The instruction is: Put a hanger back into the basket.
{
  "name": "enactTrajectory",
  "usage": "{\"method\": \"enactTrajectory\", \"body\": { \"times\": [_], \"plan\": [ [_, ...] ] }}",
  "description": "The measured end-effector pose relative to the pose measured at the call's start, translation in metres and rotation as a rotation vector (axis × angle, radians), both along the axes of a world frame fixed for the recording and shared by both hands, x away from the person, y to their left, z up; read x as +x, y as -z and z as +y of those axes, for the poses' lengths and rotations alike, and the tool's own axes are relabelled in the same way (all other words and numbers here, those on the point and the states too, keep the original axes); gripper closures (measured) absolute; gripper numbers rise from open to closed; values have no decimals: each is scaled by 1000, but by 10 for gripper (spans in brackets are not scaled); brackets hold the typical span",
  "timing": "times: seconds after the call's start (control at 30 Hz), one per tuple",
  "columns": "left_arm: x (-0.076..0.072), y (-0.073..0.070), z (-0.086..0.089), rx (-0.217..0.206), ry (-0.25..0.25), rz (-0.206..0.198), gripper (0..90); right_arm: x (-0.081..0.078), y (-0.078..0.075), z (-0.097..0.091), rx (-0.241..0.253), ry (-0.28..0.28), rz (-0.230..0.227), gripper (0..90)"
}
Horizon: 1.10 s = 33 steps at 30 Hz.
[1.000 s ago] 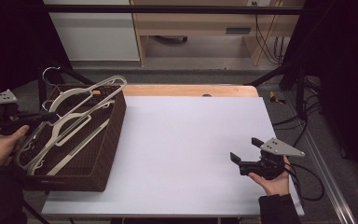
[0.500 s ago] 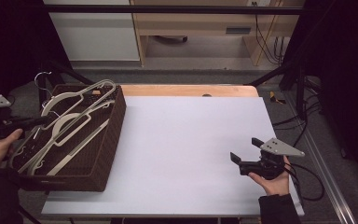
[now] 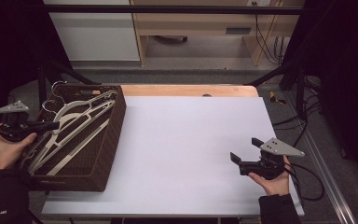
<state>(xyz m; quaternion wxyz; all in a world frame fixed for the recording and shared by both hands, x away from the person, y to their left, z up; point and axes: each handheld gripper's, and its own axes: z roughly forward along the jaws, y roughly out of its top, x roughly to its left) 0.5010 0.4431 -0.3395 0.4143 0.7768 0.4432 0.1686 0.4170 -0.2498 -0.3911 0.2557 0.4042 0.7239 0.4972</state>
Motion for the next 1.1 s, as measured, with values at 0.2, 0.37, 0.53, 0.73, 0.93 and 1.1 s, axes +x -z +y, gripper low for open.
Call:
{"method": "enactTrajectory", "body": {
  "times": [0.2,0.37,0.53,0.73,0.93,1.1],
  "plan": [
    [2,16,-5,2,-8,32,867,0,0,0,-1,-3,-1,51],
    [2,26,-1,-24,-33,70,865,0,0,1,0,-2,1,52],
    [6,38,0,21,-75,168,854,0,0,1,0,-2,3,52],
    [8,40,2,77,-156,182,809,0,0,2,-1,-7,5,52],
    [3,40,8,87,-244,143,688,0,0,1,-2,-2,3,52],
    [-7,34,12,49,-285,81,659,0,0,2,-1,-3,4,52]
  ]
}}
